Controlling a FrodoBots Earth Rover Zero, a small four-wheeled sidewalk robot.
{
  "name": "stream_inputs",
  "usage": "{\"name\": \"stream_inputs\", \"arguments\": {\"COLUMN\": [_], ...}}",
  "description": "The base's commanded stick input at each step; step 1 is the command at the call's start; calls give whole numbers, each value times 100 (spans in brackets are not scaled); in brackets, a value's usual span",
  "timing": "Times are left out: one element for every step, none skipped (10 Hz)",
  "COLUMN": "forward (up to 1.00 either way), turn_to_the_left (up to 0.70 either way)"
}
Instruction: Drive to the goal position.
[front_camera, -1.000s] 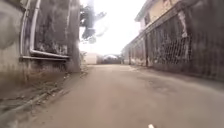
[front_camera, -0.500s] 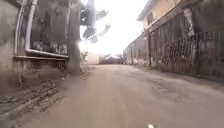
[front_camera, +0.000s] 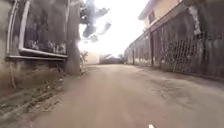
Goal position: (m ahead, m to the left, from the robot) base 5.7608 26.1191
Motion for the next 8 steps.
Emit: {"name": "stream_inputs", "arguments": {"forward": [50,50,50,50,50,50,50,50], "turn_to_the_left": [0,0,0,0,0,0,0,0]}}
